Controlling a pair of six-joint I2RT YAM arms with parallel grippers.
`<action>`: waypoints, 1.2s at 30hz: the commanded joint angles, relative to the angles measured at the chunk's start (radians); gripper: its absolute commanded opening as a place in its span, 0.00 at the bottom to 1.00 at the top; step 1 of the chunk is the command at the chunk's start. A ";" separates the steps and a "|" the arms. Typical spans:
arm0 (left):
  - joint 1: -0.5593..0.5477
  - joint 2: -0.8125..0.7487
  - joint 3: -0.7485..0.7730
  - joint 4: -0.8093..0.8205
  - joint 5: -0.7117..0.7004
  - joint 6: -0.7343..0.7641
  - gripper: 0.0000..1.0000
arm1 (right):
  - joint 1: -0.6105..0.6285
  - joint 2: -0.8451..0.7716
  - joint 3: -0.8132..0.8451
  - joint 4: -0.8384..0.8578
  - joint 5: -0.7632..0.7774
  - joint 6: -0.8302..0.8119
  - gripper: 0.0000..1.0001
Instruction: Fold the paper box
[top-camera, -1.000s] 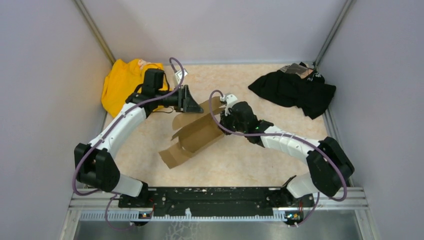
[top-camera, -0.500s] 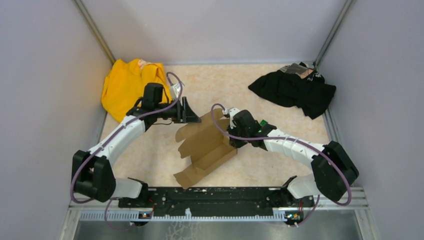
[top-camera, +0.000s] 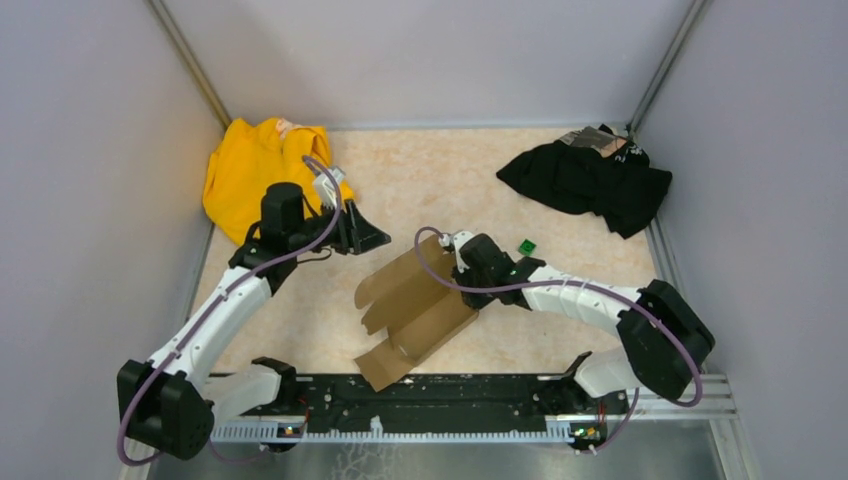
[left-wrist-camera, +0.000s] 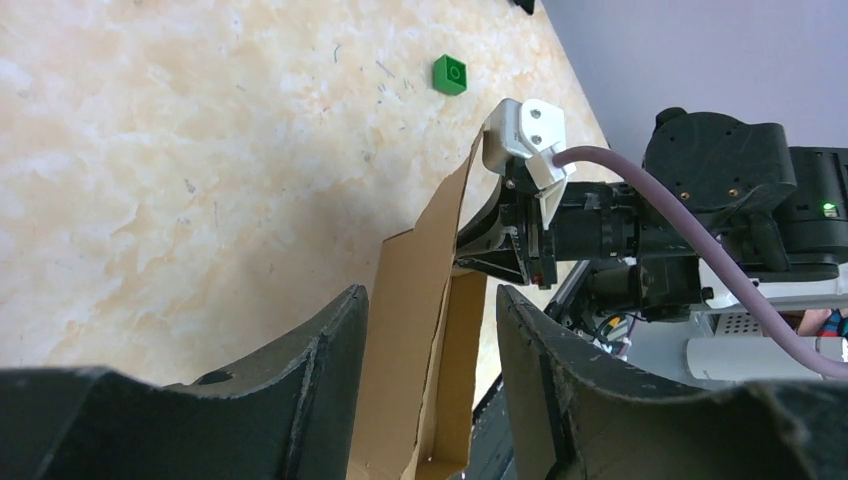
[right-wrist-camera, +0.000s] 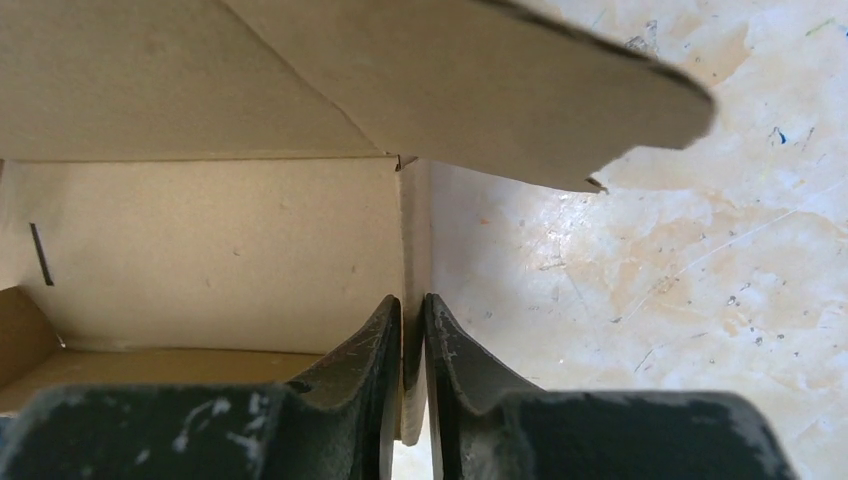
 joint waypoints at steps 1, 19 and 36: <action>0.005 -0.014 -0.029 0.013 0.001 0.010 0.56 | 0.032 0.033 0.068 -0.022 0.065 -0.021 0.16; 0.004 -0.066 -0.013 -0.096 -0.025 0.071 0.56 | 0.186 0.168 0.138 -0.079 0.492 -0.032 0.01; 0.005 -0.069 0.016 -0.226 -0.292 0.014 0.60 | 0.236 0.186 0.088 0.027 0.684 -0.128 0.01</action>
